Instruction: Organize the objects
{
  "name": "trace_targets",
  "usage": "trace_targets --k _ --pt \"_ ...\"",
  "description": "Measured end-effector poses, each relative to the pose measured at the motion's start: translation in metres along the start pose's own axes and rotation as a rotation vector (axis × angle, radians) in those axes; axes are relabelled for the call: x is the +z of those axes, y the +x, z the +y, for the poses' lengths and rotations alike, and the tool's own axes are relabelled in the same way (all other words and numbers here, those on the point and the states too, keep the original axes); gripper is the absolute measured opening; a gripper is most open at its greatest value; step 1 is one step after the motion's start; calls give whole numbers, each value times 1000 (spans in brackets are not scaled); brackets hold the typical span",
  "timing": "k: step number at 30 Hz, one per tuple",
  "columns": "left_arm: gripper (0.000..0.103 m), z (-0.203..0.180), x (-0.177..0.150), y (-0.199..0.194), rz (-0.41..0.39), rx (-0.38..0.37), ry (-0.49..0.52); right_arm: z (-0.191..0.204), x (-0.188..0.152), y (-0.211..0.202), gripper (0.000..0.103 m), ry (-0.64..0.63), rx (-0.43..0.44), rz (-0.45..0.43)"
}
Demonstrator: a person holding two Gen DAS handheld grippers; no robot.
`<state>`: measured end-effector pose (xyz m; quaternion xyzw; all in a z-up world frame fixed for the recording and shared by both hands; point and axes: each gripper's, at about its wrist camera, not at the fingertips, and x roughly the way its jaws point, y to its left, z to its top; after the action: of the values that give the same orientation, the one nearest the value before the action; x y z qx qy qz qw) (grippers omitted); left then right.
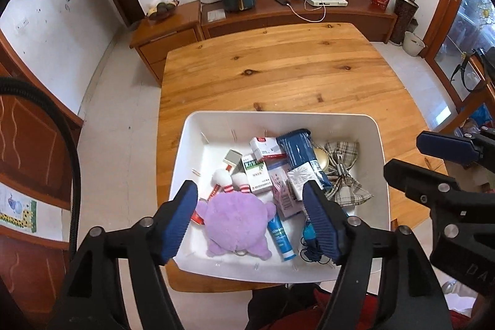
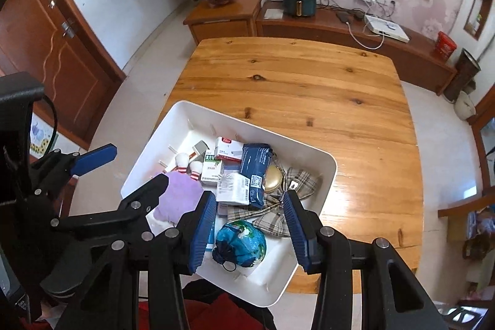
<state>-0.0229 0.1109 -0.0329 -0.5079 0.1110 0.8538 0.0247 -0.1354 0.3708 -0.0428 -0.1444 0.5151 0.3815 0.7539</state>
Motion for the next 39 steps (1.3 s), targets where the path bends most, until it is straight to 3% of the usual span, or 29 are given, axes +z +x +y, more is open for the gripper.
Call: trace_targets --k 6,11,16,28,39 --pt "74 6 6 -16 -19 -28 26 -4 5 -15 49 73 -13 -17" --pt "74 13 14 -33 -54 -58 33 -4 11 -29 60 121 -34 -47" --pt "74 19 21 -49 -99 -57 33 -1 17 -40 63 143 -41 -69" --pt "74 35 34 -60 -136 -103 -40 0 27 -47 64 151 -82 -68" --pt "74 34 40 -66 -143 -84 -110 -6 28 -70 68 164 -124 -140"
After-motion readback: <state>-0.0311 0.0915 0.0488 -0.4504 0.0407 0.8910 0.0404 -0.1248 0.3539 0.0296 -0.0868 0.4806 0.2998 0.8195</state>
